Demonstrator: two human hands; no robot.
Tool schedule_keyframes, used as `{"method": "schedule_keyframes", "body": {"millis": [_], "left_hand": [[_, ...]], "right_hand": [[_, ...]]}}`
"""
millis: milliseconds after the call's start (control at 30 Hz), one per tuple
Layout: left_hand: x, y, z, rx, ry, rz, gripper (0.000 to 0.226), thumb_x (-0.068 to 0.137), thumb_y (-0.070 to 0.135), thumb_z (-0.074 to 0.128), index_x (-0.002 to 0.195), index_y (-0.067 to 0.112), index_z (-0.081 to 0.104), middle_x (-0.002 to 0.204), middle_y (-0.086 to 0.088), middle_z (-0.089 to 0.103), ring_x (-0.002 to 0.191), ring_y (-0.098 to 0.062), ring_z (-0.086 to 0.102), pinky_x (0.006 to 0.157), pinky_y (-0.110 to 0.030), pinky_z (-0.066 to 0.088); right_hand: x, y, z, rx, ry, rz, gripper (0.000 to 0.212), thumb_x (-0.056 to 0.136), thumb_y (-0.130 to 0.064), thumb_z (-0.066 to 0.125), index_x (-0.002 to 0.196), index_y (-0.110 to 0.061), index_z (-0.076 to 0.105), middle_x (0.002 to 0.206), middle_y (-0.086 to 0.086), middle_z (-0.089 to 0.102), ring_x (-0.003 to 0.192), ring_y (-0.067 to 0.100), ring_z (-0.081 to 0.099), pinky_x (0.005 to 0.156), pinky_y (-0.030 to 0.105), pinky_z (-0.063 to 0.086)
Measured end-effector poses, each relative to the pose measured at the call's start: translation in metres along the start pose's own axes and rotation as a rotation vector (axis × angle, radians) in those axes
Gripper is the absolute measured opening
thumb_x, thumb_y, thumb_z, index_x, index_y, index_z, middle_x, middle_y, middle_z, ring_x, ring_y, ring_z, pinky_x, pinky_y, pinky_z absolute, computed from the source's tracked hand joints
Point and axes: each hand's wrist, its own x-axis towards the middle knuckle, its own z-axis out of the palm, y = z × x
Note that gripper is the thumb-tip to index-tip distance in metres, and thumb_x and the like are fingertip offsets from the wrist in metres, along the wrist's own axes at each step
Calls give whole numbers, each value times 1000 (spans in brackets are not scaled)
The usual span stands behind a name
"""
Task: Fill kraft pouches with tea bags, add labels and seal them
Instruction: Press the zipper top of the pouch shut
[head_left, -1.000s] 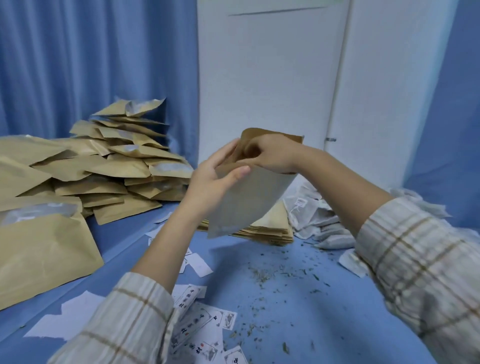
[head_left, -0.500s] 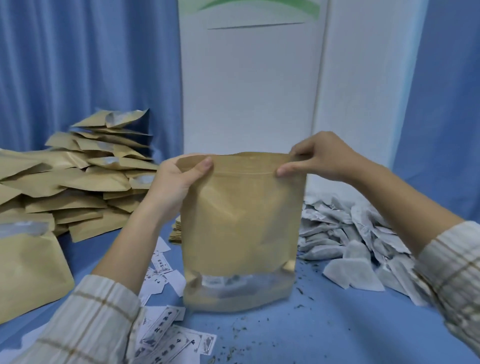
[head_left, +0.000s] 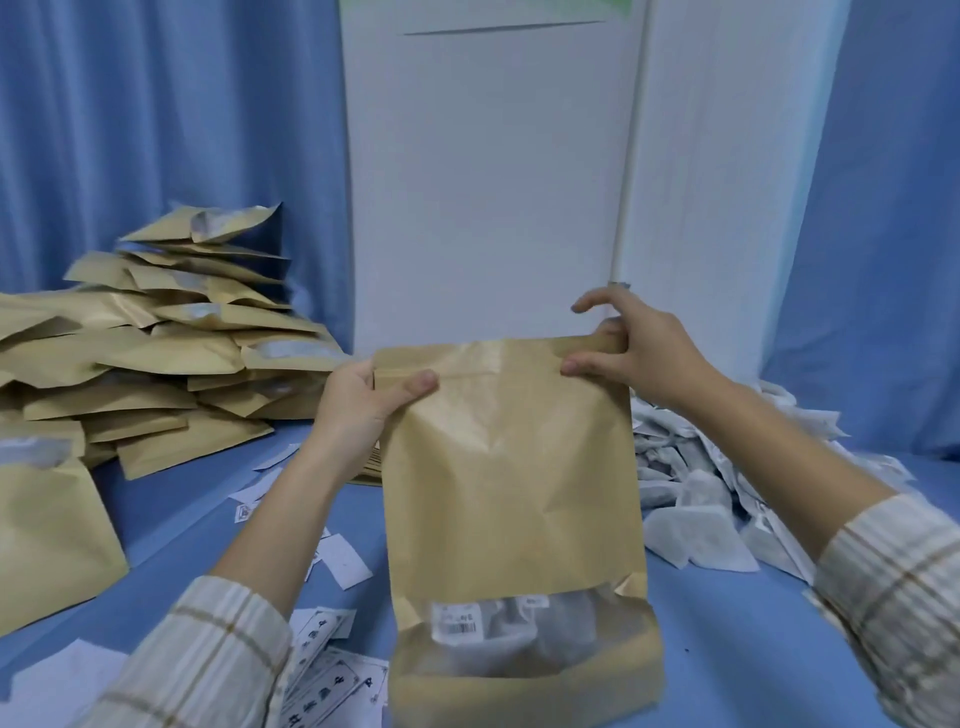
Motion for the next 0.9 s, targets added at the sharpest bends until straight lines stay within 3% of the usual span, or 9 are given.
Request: {"method": "schedule_keyframes", "body": {"millis": [133,333,433,500,567,700,767,900], "left_hand": [[-2,3,12,69,26,85,4,69,25,78,70,25,74,76,7,74,66,-5,69,55,-14,50],[-5,16,22,61,48,158,11,72,16,76,73,23,69,69,12,72,60,1,65,51,-11,46],[-8,22,30,74,6,207,11,74,15,76,75,24,69,71,12,72,62,1,65,53,-12,47],[-9,27,36,84,2,224,10,74,18,76,81,21,68,74,11,73,65,-1,66,55,-13,48],[-8,29,36,97,26,215,18,76,26,74,90,16,67,79,7,73,72,-7,68,60,-17,51],[-12,29,36,-17,86,176,21,83,29,67,83,9,61,72,-5,67,68,-17,58,64,-31,44],[-14,29,40,-8,154,199,23,82,27,69,77,6,60,74,-12,61,69,-17,52,65,-32,39],[-15,31,49,-15,234,201,19,79,25,73,68,16,60,77,-9,64,69,-14,54,66,-28,41]], "right_hand": [[5,-17,0,-123,-195,-10,31,66,-53,72,95,-49,61,83,-26,60,86,-8,56,70,8,38],[23,-46,-2,-138,-437,36,56,67,-58,70,118,-45,53,111,-15,58,103,2,54,88,19,41],[27,-57,6,-173,-454,-27,44,69,-57,69,109,-41,60,91,-25,59,87,-8,55,73,9,40],[31,-63,12,-193,-386,-118,26,70,-50,72,83,-29,68,58,-23,54,60,-6,50,54,7,34],[33,-63,13,-165,-303,-149,25,68,-45,77,68,-22,67,45,-16,48,50,-2,44,47,8,31],[32,-63,9,-130,-260,-133,23,66,-43,78,73,-22,71,52,-15,54,52,-7,48,48,5,34],[32,-67,11,-183,-283,-136,23,70,-44,75,80,-24,72,58,-16,57,55,-8,51,49,3,35],[36,-76,14,-240,-269,-151,22,74,-41,72,79,-20,71,54,-13,54,51,-6,49,46,6,34]]}}
